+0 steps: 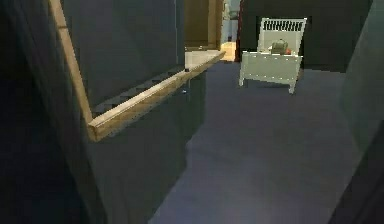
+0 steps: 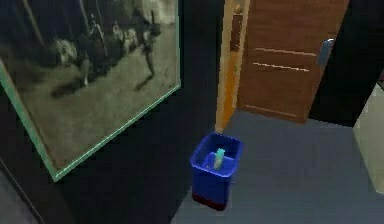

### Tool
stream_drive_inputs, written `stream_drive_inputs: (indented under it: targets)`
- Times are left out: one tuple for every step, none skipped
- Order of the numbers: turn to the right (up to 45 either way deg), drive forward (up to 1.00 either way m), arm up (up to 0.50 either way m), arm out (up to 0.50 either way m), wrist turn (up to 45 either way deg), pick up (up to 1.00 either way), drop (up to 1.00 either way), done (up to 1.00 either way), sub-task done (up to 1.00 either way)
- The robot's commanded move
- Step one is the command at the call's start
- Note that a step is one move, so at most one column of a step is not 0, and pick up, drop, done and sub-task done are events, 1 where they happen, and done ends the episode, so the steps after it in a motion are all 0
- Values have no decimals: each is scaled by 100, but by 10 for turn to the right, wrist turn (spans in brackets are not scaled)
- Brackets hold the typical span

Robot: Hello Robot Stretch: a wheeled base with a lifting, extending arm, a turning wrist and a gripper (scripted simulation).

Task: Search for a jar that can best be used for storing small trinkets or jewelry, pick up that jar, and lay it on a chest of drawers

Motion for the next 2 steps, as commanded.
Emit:
stream_drive_inputs:
  targets:
    - [0,25,0,0,0,0,0,0,0]
    - [-30,0,0,0,0,0,0,0,0]
